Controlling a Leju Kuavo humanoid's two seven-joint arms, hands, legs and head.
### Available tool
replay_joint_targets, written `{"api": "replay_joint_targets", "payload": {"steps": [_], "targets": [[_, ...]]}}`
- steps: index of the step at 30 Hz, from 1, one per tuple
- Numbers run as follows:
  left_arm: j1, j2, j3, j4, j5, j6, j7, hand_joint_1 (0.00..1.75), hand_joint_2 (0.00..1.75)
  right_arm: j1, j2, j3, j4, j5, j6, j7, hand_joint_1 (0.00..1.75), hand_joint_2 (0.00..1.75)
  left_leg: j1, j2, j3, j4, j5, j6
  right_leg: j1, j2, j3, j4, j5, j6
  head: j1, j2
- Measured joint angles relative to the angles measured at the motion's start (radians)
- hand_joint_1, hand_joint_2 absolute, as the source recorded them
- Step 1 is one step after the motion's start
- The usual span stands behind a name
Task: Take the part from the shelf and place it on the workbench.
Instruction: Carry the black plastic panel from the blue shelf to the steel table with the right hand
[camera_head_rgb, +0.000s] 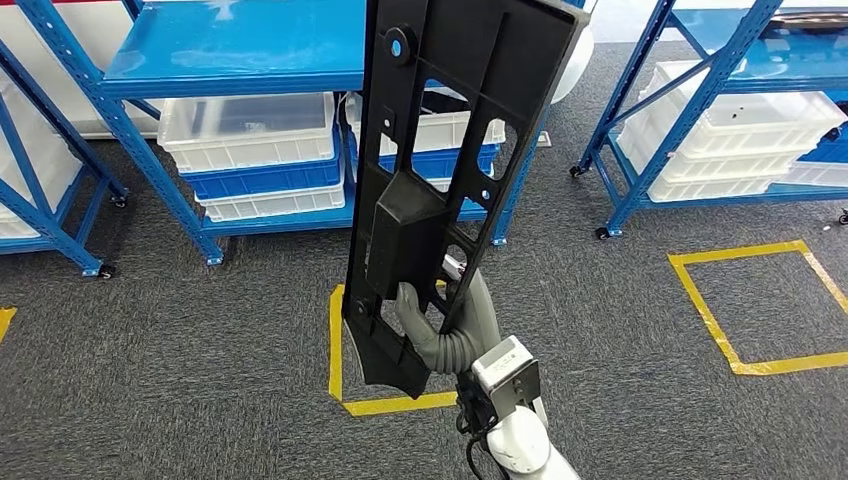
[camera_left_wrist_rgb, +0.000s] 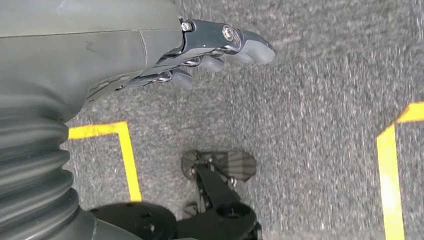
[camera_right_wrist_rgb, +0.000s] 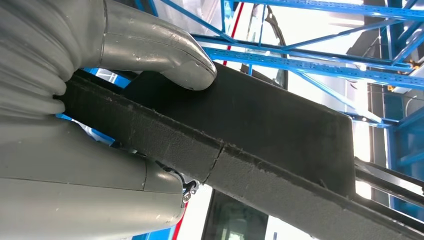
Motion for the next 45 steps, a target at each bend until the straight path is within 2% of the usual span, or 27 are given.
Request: {"api": "replay_joint_targets", "payload": {"steps": [7, 9, 11, 13, 15, 16, 17, 18, 20, 21, 22, 23, 25, 27, 29, 31, 32, 33, 34, 36, 37, 38, 39, 41, 42, 43, 45], "targets": [[0.0, 0.0, 0.0, 0.0, -0.001, 0.001, 0.002, 0.0, 1.75, 0.0, -0.002, 0.0, 0.0, 0.018, 0.008, -0.006, 1.75, 1.75, -0.003, 0.001, -0.005, 0.002, 0.004, 0.007, -0.001, 0.0, -0.005, -0.002, 0.007, 0.011, -0.001, 0.0], [0.0, 0.0, 0.0, 0.0, -0.001, 0.002, 0.002, 0.0, 1.75, 0.0, -0.003, 0.0, 0.0, 0.031, 0.009, -0.011, 1.75, 1.75, -0.005, 0.001, -0.006, 0.0, 0.007, 0.015, -0.003, 0.0, -0.004, -0.007, 0.012, 0.019, -0.001, 0.0], [0.0, -0.001, 0.0, 0.0, -0.002, 0.002, 0.002, 0.0, 1.75, -0.001, -0.002, 0.0, 0.0, 0.041, 0.009, -0.012, 1.75, 1.75, 0.001, 0.0, 0.0, -0.019, 0.018, 0.027, -0.003, 0.0, -0.009, -0.002, 0.009, 0.025, -0.001, 0.0], [-0.001, -0.002, 0.0, 0.0, -0.003, 0.002, 0.002, 0.0, 1.75, -0.001, -0.003, 0.0, 0.0, 0.047, 0.008, -0.013, 1.75, 1.75, 0.01, -0.002, 0.006, -0.039, 0.033, 0.035, -0.002, 0.0, -0.039, 0.061, -0.029, 0.02, 0.001, 0.0], [-0.001, -0.002, 0.0, 0.0, -0.004, 0.002, 0.002, 0.0, 1.75, 0.0, -0.006, 0.0, 0.001, 0.051, 0.008, -0.014, 1.75, 1.75, 0.013, -0.008, 0.0, -0.044, 0.04, 0.033, -0.009, 0.001, -0.096, 0.19, -0.091, 0.016, 0.002, 0.0], [-0.001, -0.002, 0.0, 0.0, -0.005, 0.002, 0.002, 0.0, 1.75, 0.002, -0.008, 0.0, 0.002, 0.053, 0.008, -0.014, 1.75, 1.75, 0.016, -0.013, -0.004, -0.044, 0.043, 0.03, -0.014, 0.001, -0.12, 0.246, -0.112, 0.02, 0.002, 0.0], [-0.001, -0.002, 0.0, 0.0, -0.005, 0.002, 0.003, 0.0, 1.75, 0.004, -0.01, 0.0, 0.003, 0.054, 0.008, -0.014, 1.75, 1.75, 0.019, -0.02, -0.008, -0.043, 0.046, 0.025, -0.02, 0.001, -0.129, 0.272, -0.12, 0.028, 0.001, 0.0], [-0.001, -0.003, 0.0, 0.0, -0.006, 0.002, 0.004, 0.0, 1.75, 0.005, -0.012, 0.0, 0.004, 0.055, 0.008, -0.014, 1.75, 1.75, 0.024, -0.029, -0.012, -0.042, 0.049, 0.018, -0.027, 0.001, -0.116, 0.255, -0.11, 0.041, 0.001, 0.0], [-0.001, -0.003, 0.0, 0.0, -0.007, 0.002, 0.004, 0.0, 1.75, 0.006, -0.013, 0.0, 0.005, 0.056, 0.008, -0.014, 1.75, 1.75, 0.036, -0.051, -0.018, -0.039, 0.053, 0.0, -0.044, 0.018, -0.039, 0.12, -0.064, 0.072, 0.002, 0.0], [-0.001, -0.003, 0.0, 0.0, -0.008, 0.002, 0.004, 0.0, 1.75, 0.006, -0.013, 0.0, 0.005, 0.057, 0.008, -0.014, 1.75, 1.75, 0.038, -0.061, -0.022, -0.036, 0.055, -0.011, -0.048, 0.033, -0.003, 0.054, -0.044, 0.08, 0.004, 0.0], [-0.001, -0.002, 0.0, -0.001, -0.008, 0.002, 0.004, 0.0, 1.75, 0.007, -0.013, 0.0, 0.006, 0.057, 0.008, -0.015, 1.75, 1.75, 0.039, -0.071, -0.025, -0.034, 0.056, -0.022, -0.05, 0.045, 0.019, 0.013, -0.034, 0.077, 0.005, 0.0], [-0.001, -0.001, 0.0, -0.002, -0.009, 0.002, 0.004, 0.0, 1.75, 0.008, -0.014, 0.0, 0.006, 0.058, 0.008, -0.015, 1.75, 1.75, 0.038, -0.079, -0.028, -0.034, 0.06, -0.031, -0.049, 0.052, 0.027, -0.002, -0.031, 0.068, 0.006, 0.0], [0.003, 0.0, 0.0, -0.002, -0.01, 0.002, 0.005, 0.0, 1.75, 0.011, -0.015, 0.0, 0.006, 0.06, 0.008, -0.016, 1.75, 1.75, 0.04, -0.09, -0.032, -0.043, 0.07, -0.047, -0.044, 0.039, 0.023, 0.008, -0.026, 0.041, 0.003, 0.0], [0.005, 0.0, 0.0, -0.002, -0.01, 0.002, 0.005, 0.0, 1.75, 0.012, -0.014, 0.0, 0.006, 0.061, 0.008, -0.016, 1.75, 1.75, 0.04, -0.061, -0.044, -0.023, 0.057, -0.053, -0.042, 0.021, 0.022, 0.01, -0.02, 0.022, -0.003, 0.0], [0.004, 0.0, 0.0, -0.002, -0.01, 0.002, 0.005, 0.0, 1.75, 0.012, -0.013, 0.0, 0.007, 0.061, 0.008, -0.017, 1.75, 1.75, 0.035, -0.013, -0.088, 0.082, -0.005, -0.048, -0.035, -0.001, 0.021, 0.009, -0.018, 0.005, -0.009, 0.0], [0.003, -0.001, 0.0, -0.002, -0.011, 0.002, 0.006, 0.0, 1.75, 0.015, -0.013, -0.001, 0.007, 0.061, 0.008, -0.017, 1.75, 1.75, 0.03, 0.003, -0.148, 0.223, -0.07, -0.042, -0.022, -0.025, 0.019, 0.01, -0.018, -0.004, -0.011, 0.0], [0.003, -0.001, 0.0, -0.002, -0.012, 0.002, 0.006, 0.0, 1.75, 0.016, -0.013, -0.001, 0.008, 0.061, 0.008, -0.017, 1.75, 1.75, 0.027, 0.005, -0.162, 0.26, -0.08, -0.038, -0.016, -0.037, 0.019, 0.01, -0.019, -0.006, -0.011, 0.0], [0.004, -0.001, 0.0, -0.002, -0.012, 0.002, 0.006, 0.0, 1.75, 0.017, -0.013, -0.001, 0.008, 0.061, 0.008, -0.017, 1.75, 1.75, 0.024, 0.007, -0.155, 0.258, -0.072, -0.032, -0.011, -0.048, 0.02, 0.01, -0.02, -0.008, -0.011, 0.0], [0.004, -0.001, 0.0, -0.002, -0.012, 0.002, 0.006, 0.0, 1.75, 0.018, -0.013, -0.001, 0.008, 0.061, 0.008, -0.017, 1.75, 1.75, 0.02, 0.013, -0.129, 0.216, -0.048, -0.024, -0.007, -0.06, 0.022, 0.01, -0.021, -0.01, -0.011, 0.0], [0.002, 0.0, 0.0, -0.002, -0.012, 0.002, 0.006, 0.0, 1.75, 0.017, -0.013, -0.001, 0.008, 0.062, 0.008, -0.017, 1.75, 1.75, 0.006, 0.054, -0.05, 0.081, 0.001, -0.008, 0.001, -0.081, 0.027, 0.011, -0.025, -0.011, -0.011, 0.0], [0.001, 0.0, 0.0, -0.002, -0.013, 0.002, 0.005, 0.0, 1.75, 0.017, -0.013, -0.002, 0.008, 0.062, 0.008, -0.017, 1.75, 1.75, -0.001, 0.071, -0.025, 0.032, 0.014, -0.001, 0.006, -0.091, 0.028, 0.012, -0.027, -0.01, -0.01, 0.0], [0.0, 0.0, 0.0, -0.002, -0.013, 0.002, 0.005, 0.0, 1.75, 0.017, -0.013, -0.002, 0.008, 0.063, 0.008, -0.017, 1.75, 1.75, -0.007, 0.082, -0.013, 0.006, 0.017, 0.003, 0.01, -0.101, 0.028, 0.013, -0.029, -0.009, -0.009, 0.0], [-0.001, 0.0, 0.0, -0.002, -0.014, 0.002, 0.005, 0.0, 1.75, 0.017, -0.013, -0.002, 0.008, 0.064, 0.008, -0.017, 1.75, 1.75, -0.012, 0.077, -0.015, 0.002, 0.016, 0.006, 0.013, -0.111, 0.028, 0.013, -0.03, -0.005, -0.008, 0.0], [0.0, -0.001, 0.0, -0.002, -0.015, 0.002, 0.005, 0.0, 1.75, 0.017, -0.012, -0.002, 0.008, 0.065, 0.008, -0.018, 1.75, 1.75, -0.011, 0.05, -0.02, -0.003, 0.022, 0.015, 0.01, -0.124, 0.027, 0.014, -0.034, 0.002, -0.008, 0.0], [0.001, -0.002, 0.0, -0.002, -0.016, 0.002, 0.005, 0.0, 1.75, 0.017, -0.012, -0.001, 0.007, 0.066, 0.008, -0.018, 1.75, 1.75, -0.009, 0.037, -0.021, -0.007, 0.026, 0.021, 0.008, -0.11, 0.021, 0.027, -0.044, 0.005, -0.007, 0.0], [0.0, -0.002, 0.0, -0.002, -0.017, 0.002, 0.004, 0.0, 1.75, 0.017, -0.013, -0.001, 0.007, 0.067, 0.008, -0.019, 1.75, 1.75, -0.005, 0.025, -0.022, -0.011, 0.031, 0.027, 0.005, -0.083, 0.006, 0.061, -0.063, 0.006, -0.005, 0.0], [-0.002, -0.002, 0.001, -0.002, -0.018, 0.001, 0.004, 0.0, 1.75, 0.021, -0.017, -0.001, 0.007, 0.068, 0.008, -0.02, 1.75, 1.75, -0.002, -0.002, -0.027, -0.013, 0.037, 0.036, 0.0, -0.024, -0.053, 0.185, -0.12, 0.001, -0.002, 0.0]]}}
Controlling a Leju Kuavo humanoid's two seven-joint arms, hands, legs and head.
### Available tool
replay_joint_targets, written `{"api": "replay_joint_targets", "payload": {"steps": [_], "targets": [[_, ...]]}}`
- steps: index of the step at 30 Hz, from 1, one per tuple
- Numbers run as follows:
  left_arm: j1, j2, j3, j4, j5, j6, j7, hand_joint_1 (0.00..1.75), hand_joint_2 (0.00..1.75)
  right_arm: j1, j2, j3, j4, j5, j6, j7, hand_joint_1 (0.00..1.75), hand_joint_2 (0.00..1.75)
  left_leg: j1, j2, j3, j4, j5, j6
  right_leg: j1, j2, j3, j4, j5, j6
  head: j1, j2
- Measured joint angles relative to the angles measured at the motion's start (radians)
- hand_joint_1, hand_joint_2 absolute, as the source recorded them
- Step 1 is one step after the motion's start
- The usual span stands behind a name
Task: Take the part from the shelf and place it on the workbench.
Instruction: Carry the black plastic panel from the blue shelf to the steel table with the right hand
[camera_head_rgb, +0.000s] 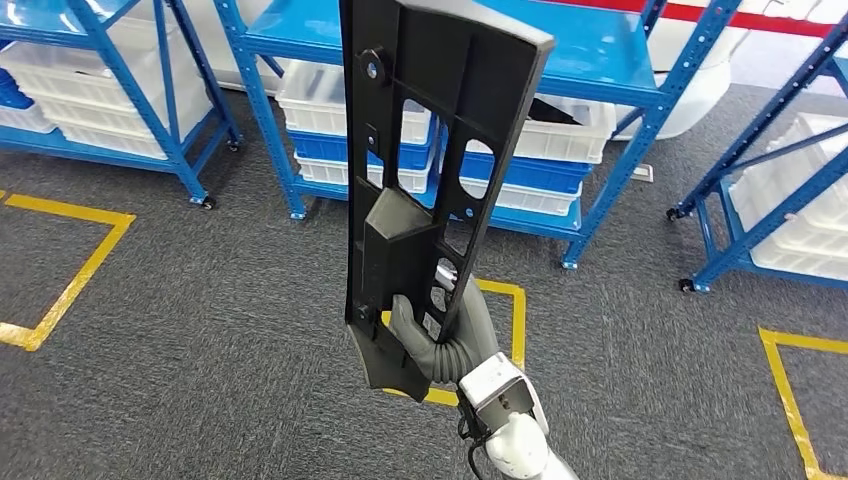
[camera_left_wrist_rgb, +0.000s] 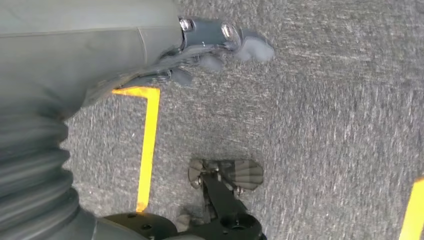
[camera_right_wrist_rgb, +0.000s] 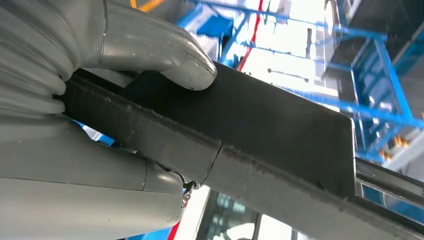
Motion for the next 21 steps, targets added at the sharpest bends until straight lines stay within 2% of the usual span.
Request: {"api": "replay_joint_targets", "payload": {"steps": [1, 2, 3, 4, 5, 6, 7, 8, 9, 10, 11, 12, 13, 15, 16, 17, 18, 19, 20, 21], "targets": [[0.0, 0.0, 0.0, 0.0, -0.001, 0.0, 0.0, 0.0, 1.75, 0.004, -0.003, 0.0, 0.0, 0.001, 0.0, 0.0, 1.75, 1.75, 0.0, -0.015, -0.003, 0.0, 0.002, 0.002, -0.001, 0.013, -0.033, 0.066, -0.023, -0.001, 0.001, 0.0], [0.0, 0.0, 0.0, 0.0, -0.002, -0.001, 0.0, 0.0, 1.75, 0.008, -0.006, 0.0, 0.0, 0.003, -0.001, -0.001, 1.75, 1.75, 0.0, -0.03, -0.006, 0.0, 0.004, 0.002, -0.001, 0.018, -0.054, 0.108, -0.034, 0.002, 0.001, 0.0], [0.001, -0.001, 0.0, 0.0, -0.003, -0.002, 0.0, 0.0, 1.75, 0.012, -0.01, 0.0, -0.001, 0.004, -0.002, -0.002, 1.75, 1.75, 0.0, -0.045, -0.007, 0.001, 0.006, 0.001, -0.002, 0.021, -0.057, 0.11, -0.026, 0.009, 0.001, 0.0], [0.002, -0.001, 0.0, 0.0, -0.003, -0.002, 0.001, 0.0, 1.75, 0.016, -0.013, 0.0, -0.003, 0.005, -0.003, -0.004, 1.75, 1.75, 0.0, -0.06, -0.008, 0.001, 0.007, -0.001, -0.003, 0.026, -0.041, 0.073, -0.005, 0.018, 0.001, 0.0], [0.003, -0.002, 0.0, 0.001, -0.004, -0.003, 0.001, 0.0, 1.75, 0.019, -0.015, -0.001, -0.007, 0.006, -0.006, -0.005, 1.75, 1.75, 0.0, -0.075, -0.008, 0.001, 0.009, -0.004, -0.005, 0.038, -0.009, 0.004, 0.026, 0.026, 0.001, 0.0], [0.003, -0.002, 0.0, 0.001, -0.005, -0.004, 0.001, 0.0, 1.75, 0.021, -0.018, -0.003, -0.013, 0.006, -0.008, -0.007, 1.75, 1.75, -0.001, -0.089, -0.009, 0.002, 0.012, -0.008, -0.008, 0.062, 0.025, -0.069, 0.053, 0.03, 0.001, 0.0], [0.003, -0.002, 0.0, 0.001, -0.005, -0.005, 0.0, 0.0, 1.75, 0.023, -0.02, -0.005, -0.02, 0.007, -0.01, -0.009, 1.75, 1.75, -0.002, -0.102, -0.011, 0.002, 0.014, -0.012, -0.01, 0.08, 0.051, -0.126, 0.072, 0.029, 0.001, 0.0], [0.003, -0.002, 0.0, 0.001, -0.006, -0.006, -0.001, 0.0, 1.75, 0.026, -0.023, -0.007, -0.027, 0.007, -0.013, -0.01, 1.75, 1.75, -0.003, -0.112, -0.014, 0.002, 0.017, -0.018, -0.01, 0.094, 0.066, -0.159, 0.082, 0.025, 0.001, 0.0], [0.004, -0.001, 0.0, 0.001, -0.007, -0.007, -0.003, 0.0, 1.75, 0.029, -0.025, -0.009, -0.032, 0.007, -0.014, -0.011, 1.75, 1.75, -0.003, -0.121, -0.018, 0.001, 0.02, -0.024, -0.009, 0.096, 0.071, -0.169, 0.084, 0.017, 0.0, 0.0], [0.006, 0.001, 0.0, 0.001, -0.008, -0.008, -0.005, 0.0, 1.75, 0.031, -0.026, -0.011, -0.038, 0.007, -0.015, -0.012, 1.75, 1.75, -0.003, -0.131, -0.022, -0.001, 0.025, -0.031, -0.008, 0.085, 0.072, -0.17, 0.089, 0.01, 0.0, 0.0], [0.008, 0.002, 0.0, 0.001, -0.009, -0.008, -0.007, 0.0, 1.75, 0.034, -0.027, -0.013, -0.043, 0.007, -0.015, -0.013, 1.75, 1.75, -0.002, -0.128, -0.025, -0.001, 0.027, -0.036, -0.009, 0.074, 0.074, -0.172, 0.093, 0.003, 0.0, 0.0], [0.01, 0.004, 0.0, 0.001, -0.011, -0.009, -0.009, 0.0, 1.75, 0.036, -0.027, -0.015, -0.047, 0.008, -0.016, -0.014, 1.75, 1.75, -0.003, -0.106, -0.03, 0.006, 0.022, -0.041, -0.012, 0.063, 0.075, -0.176, 0.097, -0.004, -0.002, 0.0], [0.01, 0.006, 0.0, 0.001, -0.013, -0.009, -0.012, 0.0, 1.75, 0.039, -0.026, -0.017, -0.051, 0.008, -0.016, -0.016, 1.75, 1.75, -0.004, -0.075, -0.041, 0.03, 0.005, -0.045, -0.014, 0.05, 0.077, -0.179, 0.1, -0.011, -0.005, 0.0], [0.007, 0.006, 0.0, 0.001, -0.016, -0.01, -0.015, 0.0, 1.75, 0.047, -0.026, -0.023, -0.058, 0.009, -0.016, -0.017, 1.75, 1.75, -0.003, -0.009, -0.087, 0.135, -0.059, -0.051, -0.013, 0.022, 0.078, -0.182, 0.1, -0.021, -0.01, 0.0], [0.005, 0.006, 0.0, 0.001, -0.019, -0.011, -0.016, 0.0, 1.75, 0.051, -0.027, -0.025, -0.06, 0.009, -0.017, -0.018, 1.75, 1.75, 0.0, 0.002, -0.116, 0.201, -0.09, -0.055, -0.012, 0.006, 0.078, -0.181, 0.1, -0.024, -0.011, 0.0], [0.004, 0.006, 0.0, 0.001, -0.021, -0.013, -0.017, 0.0, 1.75, 0.054, -0.027, -0.027, -0.061, 0.01, -0.017, -0.018, 1.75, 1.75, 0.002, 0.006, -0.138, 0.252, -0.109, -0.058, -0.011, -0.009, 0.077, -0.181, 0.1, -0.025, -0.01, 0.0], [0.004, 0.006, 0.0, 0.001, -0.023, -0.014, -0.017, 0.0, 1.75, 0.057, -0.027, -0.028, -0.061, 0.011, -0.018, -0.018, 1.75, 1.75, 0.005, 0.008, -0.144, 0.271, -0.11, -0.061, -0.01, -0.023, 0.077, -0.181, 0.099, -0.025, -0.011, 0.0], [0.004, 0.007, 0.0, 0.001, -0.024, -0.015, -0.017, 0.0, 1.75, 0.06, -0.027, -0.029, -0.062, 0.012, -0.018, -0.019, 1.75, 1.75, 0.007, 0.013, -0.128, 0.248, -0.092, -0.063, -0.01, -0.036, 0.078, -0.181, 0.098, -0.024, -0.011, 0.0], [0.004, 0.008, 0.0, 0.001, -0.024, -0.016, -0.017, 0.0, 1.75, 0.063, -0.027, -0.029, -0.063, 0.014, -0.018, -0.019, 1.75, 1.75, 0.009, 0.025, -0.093, 0.191, -0.063, -0.064, -0.011, -0.049, 0.08, -0.18, 0.096, -0.022, -0.011, 0.0], [0.003, 0.009, 0.0, 0.001, -0.026, -0.018, -0.016, 0.0, 1.75, 0.066, -0.027, -0.029, -0.066, 0.019, -0.018, -0.021, 1.75, 1.75, 0.008, 0.051, -0.053, 0.122, -0.039, -0.064, -0.01, -0.06, 0.083, -0.179, 0.093, -0.019, -0.012, 0.0]]}}
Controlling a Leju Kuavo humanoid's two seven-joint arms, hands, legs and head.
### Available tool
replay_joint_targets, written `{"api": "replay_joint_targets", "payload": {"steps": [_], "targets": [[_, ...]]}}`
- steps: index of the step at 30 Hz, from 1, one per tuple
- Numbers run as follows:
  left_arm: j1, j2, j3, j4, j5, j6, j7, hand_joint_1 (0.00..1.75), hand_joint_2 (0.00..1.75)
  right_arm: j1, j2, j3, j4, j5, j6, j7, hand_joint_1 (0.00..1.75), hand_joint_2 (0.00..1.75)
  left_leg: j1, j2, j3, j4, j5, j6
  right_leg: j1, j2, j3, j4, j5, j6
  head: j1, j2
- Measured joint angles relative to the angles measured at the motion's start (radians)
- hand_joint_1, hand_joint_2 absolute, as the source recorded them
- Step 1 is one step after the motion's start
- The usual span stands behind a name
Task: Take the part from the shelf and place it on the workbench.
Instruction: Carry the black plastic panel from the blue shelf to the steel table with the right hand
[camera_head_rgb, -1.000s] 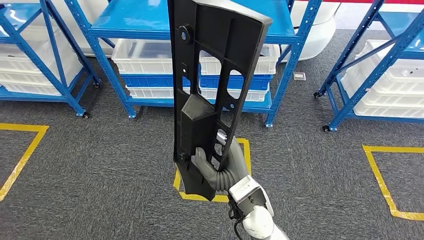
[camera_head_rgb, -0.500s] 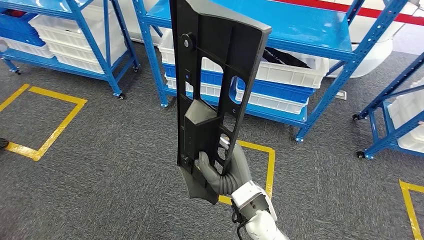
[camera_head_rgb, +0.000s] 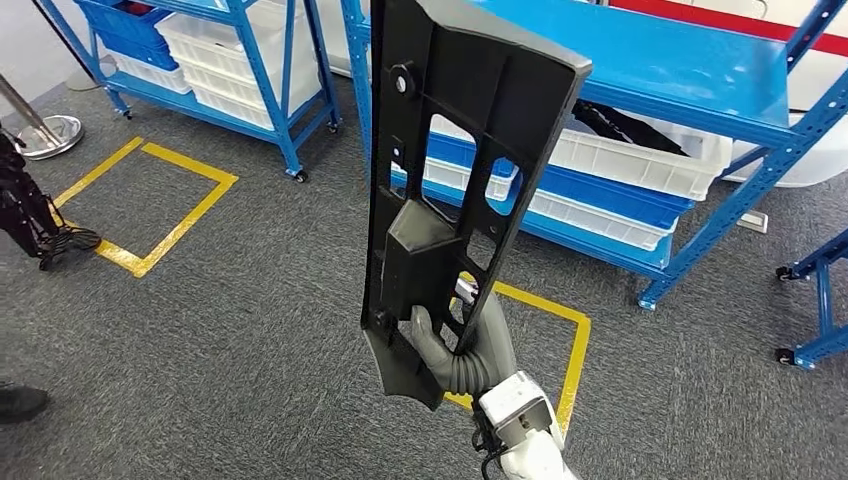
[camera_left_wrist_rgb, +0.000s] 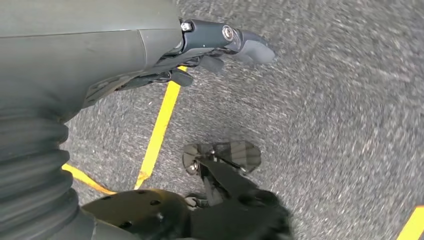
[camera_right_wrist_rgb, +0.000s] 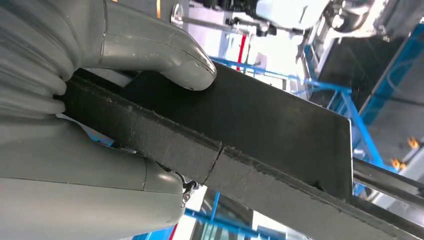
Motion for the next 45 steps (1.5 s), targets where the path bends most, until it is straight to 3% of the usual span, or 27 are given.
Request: {"api": "replay_joint_targets", "payload": {"steps": [2, 3, 5, 7, 9, 10, 12, 13, 14, 16, 18, 21, 23, 25, 26, 28, 29, 31, 32, 34, 35, 37, 39, 41, 43, 44, 45], "targets": [[-0.001, 0.001, 0.0, 0.0, -0.006, -0.008, 0.004, 0.0, 1.75, 0.009, 0.0, -0.001, -0.008, 0.018, -0.004, -0.007, 1.75, 1.75, -0.005, 0.032, 0.053, -0.094, 0.025, 0.008, 0.008, -0.02, 0.004, 0.002, -0.008, 0.01, 0.002, 0.0], [-0.001, 0.001, 0.0, 0.0, -0.01, -0.011, 0.007, 0.0, 1.75, 0.016, -0.001, 0.0, -0.013, 0.029, -0.008, -0.012, 1.75, 1.75, -0.008, 0.035, 0.058, -0.107, 0.024, 0.013, 0.012, -0.029, 0.006, 0.001, -0.01, 0.015, 0.004, 0.0], [0.0, 0.002, -0.001, 0.0, -0.016, -0.017, 0.016, 0.0, 1.75, 0.034, -0.002, 0.001, -0.02, 0.043, -0.016, -0.021, 1.75, 1.75, -0.011, 0.006, 0.054, -0.11, 0.028, 0.027, 0.014, -0.049, 0.011, -0.002, -0.012, 0.024, 0.006, 0.0], [0.0, 0.004, -0.001, 0.0, -0.017, -0.02, 0.025, 0.0, 1.75, 0.05, -0.003, 0.001, -0.025, 0.048, -0.023, -0.028, 1.75, 1.75, -0.008, -0.02, 0.051, -0.115, 0.035, 0.041, 0.009, -0.019, -0.001, 0.027, -0.034, 0.029, 0.007, 0.0], [-0.002, 0.005, -0.001, 0.0, -0.018, -0.02, 0.028, 0.0, 1.75, 0.063, -0.008, 0.0, -0.03, 0.049, -0.028, -0.032, 1.75, 1.75, -0.005, -0.047, 0.048, -0.118, 0.041, 0.053, 0.005, 0.047, -0.053, 0.136, -0.087, 0.022, 0.009, 0.0], [-0.003, 0.005, -0.001, 0.0, -0.021, -0.017, 0.028, 0.0, 1.75, 0.071, -0.011, 0.0, -0.032, 0.049, -0.031, -0.033, 1.75, 1.75, -0.005, -0.061, 0.044, -0.118, 0.044, 0.057, 0.005, 0.068, -0.089, 0.209, -0.115, 0.018, 0.01, 0.0], [-0.003, 0.005, -0.002, 0.0, -0.033, -0.008, 0.024, 0.0, 1.75, 0.088, -0.019, -0.003, -0.034, 0.05, -0.034, -0.035, 1.75, 1.75, -0.006, -0.094, 0.04, -0.118, 0.047, 0.06, 0.005, 0.082, -0.138, 0.297, -0.137, 0.021, 0.011, 0.0], [-0.003, 0.005, -0.004, 0.0, -0.04, -0.004, 0.021, 0.0, 1.75, 0.095, -0.022, -0.004, -0.036, 0.05, -0.036, -0.036, 1.75, 1.75, -0.006, -0.11, 0.039, -0.118, 0.048, 0.06, 0.005, 0.085, -0.133, 0.281, -0.123, 0.028, 0.011, 0.0], [-0.002, 0.005, -0.005, 0.0, -0.046, -0.001, 0.019, 0.0, 1.75, 0.102, -0.024, -0.004, -0.04, 0.051, -0.038, -0.037, 1.75, 1.75, -0.006, -0.126, 0.039, -0.118, 0.05, 0.059, 0.003, 0.092, -0.109, 0.228, -0.096, 0.036, 0.011, 0.0], [-0.002, 0.005, -0.008, 0.0, -0.056, -0.001, 0.016, 0.0, 1.75, 0.113, -0.027, -0.005, -0.048, 0.053, -0.04, -0.039, 1.75, 1.75, -0.007, -0.154, 0.038, -0.117, 0.055, 0.052, -0.002, 0.137, -0.041, 0.083, -0.041, 0.046, 0.011, 0.0], [-0.002, 0.005, -0.011, 0.0, -0.059, -0.004, 0.015, 0.0, 1.75, 0.121, -0.029, -0.006, -0.053, 0.054, -0.043, -0.041, 1.75, 1.75, -0.01, -0.171, 0.036, -0.116, 0.058, 0.046, -0.004, 0.171, -0.009, 0.011, -0.019, 0.042, 0.01, 0.0], [0.002, 0.008, -0.012, 0.0, -0.057, -0.021, 0.015, 0.0, 1.75, 0.134, -0.029, -0.008, -0.063, 0.058, -0.047, -0.041, 1.75, 1.75, -0.009, -0.194, 0.03, -0.123, 0.067, 0.029, 0.0, 0.146, -0.004, 0.006, -0.011, 0.024, 0.01, 0.0], [0.006, 0.012, -0.012, 0.001, -0.054, -0.038, 0.016, 0.0, 1.75, 0.14, -0.027, -0.009, -0.07, 0.062, -0.048, -0.041, 1.75, 1.75, -0.011, -0.161, 0.018, -0.106, 0.055, 0.02, -0.004, 0.12, 0.001, 0.0, -0.003, 0.009, 0.007, 0.0], [0.005, 0.013, -0.012, 0.002, -0.053, -0.045, 0.016, 0.0, 1.75, 0.147, -0.024, -0.01, -0.077, 0.064, -0.048, -0.041, 1.75, 1.75, -0.013, -0.087, -0.02, -0.018, -0.002, 0.015, -0.006, 0.09, 0.004, -0.003, 0.0, -0.001, 0.001, 0.0], [0.003, 0.013, -0.012, 0.002, -0.053, -0.048, 0.016, 0.0, 1.75, 0.151, -0.023, -0.011, -0.078, 0.064, -0.048, -0.041, 1.75, 1.75, -0.011, -0.062, -0.05, 0.05, -0.039, 0.011, -0.004, 0.074, 0.004, -0.003, 0.0, -0.004, -0.001, 0.0], [0.001, 0.014, -0.012, 0.002, -0.053, -0.057, 0.014, 0.0, 1.75, 0.155, -0.024, -0.013, -0.079, 0.066, -0.048, -0.042, 1.75, 1.75, -0.005, -0.044, -0.094, 0.155, -0.081, 0.004, -0.001, 0.042, 0.004, -0.003, -0.002, -0.005, -0.001, 0.0], [0.002, 0.014, -0.012, 0.002, -0.054, -0.064, 0.013, 0.0, 1.75, 0.155, -0.024, -0.014, -0.08, 0.066, -0.048, -0.042, 1.75, 1.75, -0.003, -0.041, -0.091, 0.158, -0.075, 0.001, 0.0, 0.026, 0.004, -0.002, -0.003, -0.005, -0.002, 0.0], [0.002, 0.017, -0.012, 0.002, -0.059, -0.08, 0.01, 0.0, 1.75, 0.156, -0.023, -0.016, -0.083, 0.069, -0.047, -0.042, 1.75, 1.75, 0.001, -0.022, -0.027, 0.057, -0.022, -0.001, -0.001, 0.001, 0.008, -0.002, -0.006, -0.002, -0.002, 0.0], [0.002, 0.018, -0.013, 0.003, -0.061, -0.087, 0.008, 0.0, 1.75, 0.156, -0.023, -0.017, -0.086, 0.07, -0.047, -0.043, 1.75, 1.75, 0.0, 0.001, 0.014, -0.011, 0.001, 0.0, 0.001, -0.01, 0.01, -0.001, -0.01, 0.002, -0.002, 0.0], [0.001, 0.02, -0.013, 0.003, -0.064, -0.094, 0.007, 0.0, 1.75, 0.154, -0.024, -0.019, -0.099, 0.07, -0.048, -0.046, 1.75, 1.75, -0.005, 0.029, 0.059, -0.095, 0.022, 0.01, 0.009, -0.029, 0.014, 0.001, -0.016, 0.013, 0.001, 0.0], [0.0, 0.019, -0.014, 0.003, -0.066, -0.095, 0.007, 0.0, 1.75, 0.151, -0.025, -0.021, -0.108, 0.069, -0.048, -0.047, 1.75, 1.75, -0.01, 0.028, 0.06, -0.103, 0.02, 0.016, 0.011, -0.038, 0.014, 0.001, -0.017, 0.018, 0.003, 0.0], [0.0, 0.019, -0.014, 0.002, -0.071, -0.095, 0.004, 0.0, 1.75, 0.134, -0.027, -0.027, -0.132, 0.065, -0.05, -0.046, 1.75, 1.75, -0.013, 0.001, 0.054, -0.109, 0.026, 0.031, 0.01, -0.048, 0.014, 0.002, -0.02, 0.029, 0.005, 0.0], [-0.001, 0.019, -0.015, 0.002, -0.071, -0.095, 0.001, 0.0, 1.75, 0.109, -0.032, -0.04, -0.158, 0.059, -0.051, -0.037, 1.75, 1.75, -0.01, -0.023, 0.051, -0.115, 0.035, 0.046, 0.006, -0.007, -0.004, 0.04, -0.044, 0.032, 0.005, 0.0], [-0.006, 0.019, -0.015, 0.002, -0.069, -0.094, -0.001, 0.0, 1.75, 0.092, -0.04, -0.055, -0.179, 0.055, -0.054, -0.028, 1.75, 1.75, -0.009, -0.05, 0.048, -0.118, 0.041, 0.057, 0.004, 0.056, -0.06, 0.157, -0.098, 0.024, 0.008, 0.0], [-0.009, 0.018, -0.015, 0.002, -0.069, -0.095, -0.002, 0.0, 1.75, 0.086, -0.049, -0.069, -0.191, 0.055, -0.057, -0.022, 1.75, 1.75, -0.009, -0.082, 0.043, -0.118, 0.044, 0.062, 0.004, 0.08, -0.122, 0.278, -0.138, 0.021, 0.01, 0.0], [-0.01, 0.017, -0.015, 0.002, -0.069, -0.095, -0.002, 0.0, 1.75, 0.085, -0.053, -0.074, -0.195, 0.055, -0.058, -0.021, 1.75, 1.75, -0.009, -0.099, 0.042, -0.118, 0.046, 0.063, 0.003, 0.083, -0.133, 0.291, -0.135, 0.026, 0.01, 0.0], [-0.009, 0.015, -0.016, 0.002, -0.069, -0.095, -0.002, 0.0, 1.75, 0.084, -0.056, -0.078, -0.199, 0.056, -0.058, -0.02, 1.75, 1.75, -0.009, -0.116, 0.041, -0.117, 0.047, 0.062, 0.002, 0.086, -0.123, 0.265, -0.117, 0.034, 0.01, 0.0]]}}
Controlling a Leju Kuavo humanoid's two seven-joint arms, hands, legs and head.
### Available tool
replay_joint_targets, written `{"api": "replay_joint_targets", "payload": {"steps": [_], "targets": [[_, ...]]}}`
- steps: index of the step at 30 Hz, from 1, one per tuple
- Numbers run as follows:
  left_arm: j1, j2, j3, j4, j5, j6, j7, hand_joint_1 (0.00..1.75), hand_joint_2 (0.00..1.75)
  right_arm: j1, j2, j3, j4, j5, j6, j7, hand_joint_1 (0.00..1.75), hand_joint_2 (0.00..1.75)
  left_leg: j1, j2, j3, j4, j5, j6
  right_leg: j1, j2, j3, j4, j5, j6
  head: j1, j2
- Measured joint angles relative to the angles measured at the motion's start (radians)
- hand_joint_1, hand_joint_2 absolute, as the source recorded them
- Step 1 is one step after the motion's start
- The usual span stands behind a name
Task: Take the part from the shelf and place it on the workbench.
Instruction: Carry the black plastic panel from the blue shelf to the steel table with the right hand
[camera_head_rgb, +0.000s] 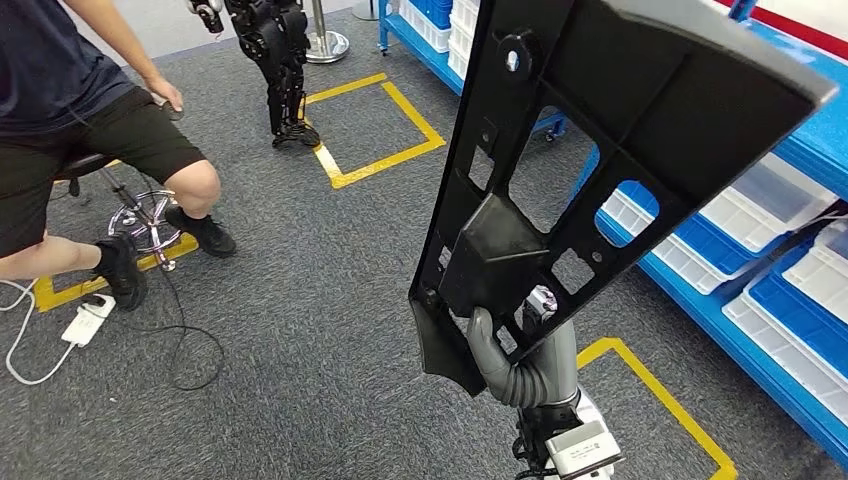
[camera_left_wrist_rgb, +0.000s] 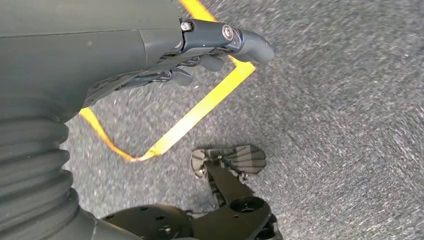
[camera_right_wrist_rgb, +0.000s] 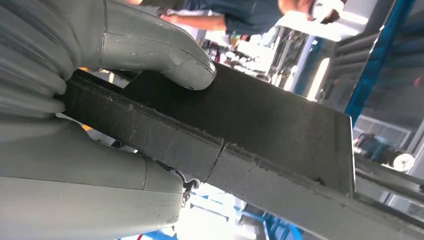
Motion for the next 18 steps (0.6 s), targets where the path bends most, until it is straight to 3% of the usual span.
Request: {"api": "replay_joint_targets", "payload": {"steps": [2, 3, 5, 7, 8, 9, 11, 12, 13, 14, 15, 16, 18], "targets": [[0.001, -0.003, 0.0, 0.0, 0.0, 0.0, 0.0, 0.0, 1.75, -0.004, -0.004, -0.003, -0.009, 0.001, -0.001, 0.001, 1.75, 1.75, 0.001, -0.032, -0.001, 0.001, 0.004, -0.005, -0.005, 0.033, 0.062, -0.137, 0.059, 0.015, 0.0, 0.0], [0.0, -0.004, 0.0, 0.0, 0.0, -0.001, 0.0, 0.0, 1.75, -0.006, -0.005, -0.004, -0.012, 0.002, -0.002, 0.001, 1.75, 1.75, -0.001, -0.046, -0.002, 0.002, 0.006, -0.009, -0.008, 0.052, 0.09, -0.199, 0.081, 0.016, 0.0, 0.0], [0.001, -0.006, 0.0, 0.0, -0.001, -0.004, 0.0, 0.0, 1.75, -0.009, -0.008, -0.008, -0.018, 0.005, -0.005, 0.001, 1.75, 1.75, -0.003, -0.066, -0.007, 0.0, 0.012, -0.02, -0.008, 0.072, 0.115, -0.257, 0.099, 0.008, -0.001, 0.0], [0.007, -0.005, 0.0, 0.0, -0.002, -0.007, 0.0, 0.0, 1.75, -0.01, -0.009, -0.011, -0.022, 0.006, -0.008, 0.0, 1.75, 1.75, -0.001, -0.083, -0.011, -0.006, 0.019, -0.033, -0.006, 0.05, 0.121, -0.26, 0.106, -0.006, -0.002, 0.0], [0.01, -0.005, 0.0, 0.0, -0.002, -0.008, -0.001, 0.0, 1.75, -0.01, -0.009, -0.013, -0.024, 0.006, -0.009, 0.0, 1.75, 1.75, -0.002, -0.074, -0.015, -0.002, 0.017, -0.037, -0.008, 0.038, 0.124, -0.263, 0.109, -0.013, -0.002, 0.0], [0.011, -0.005, 0.0, 0.0, -0.002, -0.008, -0.001, 0.0, 1.75, -0.01, -0.008, -0.014, -0.027, 0.007, -0.01, 0.001, 1.75, 1.75, -0.003, -0.048, -0.025, 0.018, 0.003, -0.041, -0.011, 0.025, 0.126, -0.266, 0.113, -0.02, -0.005, 0.0], [0.01, -0.006, 0.0, 0.001, -0.002, -0.008, -0.003, 0.0, 1.75, -0.007, -0.008, -0.017, -0.032, 0.007, -0.012, 0.001, 1.75, 1.75, -0.005, 0.028, -0.072, 0.123, -0.061, -0.046, -0.01, -0.004, 0.128, -0.269, 0.115, -0.03, -0.01, 0.0], [0.01, -0.007, 0.0, 0.001, -0.001, -0.007, -0.005, 0.0, 1.75, -0.005, -0.008, -0.019, -0.034, 0.007, -0.013, 0.001, 1.75, 1.75, -0.004, 0.054, -0.103, 0.193, -0.096, -0.049, -0.006, -0.02, 0.128, -0.268, 0.114, -0.034, -0.013, 0.0], [0.009, -0.008, 0.0, 0.001, 0.0, -0.007, -0.006, 0.0, 1.75, -0.005, -0.008, -0.021, -0.035, 0.006, -0.013, 0.003, 1.75, 1.75, -0.001, 0.066, -0.129, 0.251, -0.118, -0.051, -0.004, -0.036, 0.128, -0.268, 0.113, -0.035, -0.012, 0.0], [0.009, -0.009, 0.0, 0.001, 0.001, -0.007, -0.006, 0.0, 1.75, -0.005, -0.009, -0.023, -0.035, 0.005, -0.014, 0.005, 1.75, 1.75, 0.001, 0.071, -0.14, 0.277, -0.122, -0.053, -0.002, -0.051, 0.129, -0.268, 0.112, -0.036, -0.013, 0.0], [0.009, -0.01, 0.0, 0.001, 0.002, -0.007, -0.006, 0.0, 1.75, -0.005, -0.009, -0.025, -0.035, 0.003, -0.014, 0.007, 1.75, 1.75, 0.003, 0.076, -0.129, 0.262, -0.107, -0.054, -0.002, -0.065, 0.13, -0.268, 0.11, -0.036, -0.013, 0.0], [0.008, -0.01, 0.0, 0.0, 0.004, -0.007, -0.006, 0.0, 1.75, -0.006, -0.009, -0.026, -0.034, 0.001, -0.013, 0.01, 1.75, 1.75, 0.004, 0.085, -0.099, 0.211, -0.079, -0.054, -0.002, -0.079, 0.133, -0.268, 0.108, -0.035, -0.013, 0.0], [0.005, -0.011, 0.0, 0.0, 0.006, -0.006, -0.006, 0.0, 1.75, -0.008, -0.009, -0.03, -0.035, -0.002, -0.013, 0.011, 1.75, 1.75, 0.001, 0.131, -0.023, 0.079, -0.03, -0.051, 0.003, -0.101, 0.138, -0.266, 0.1, -0.027, -0.013, 0.0]]}}
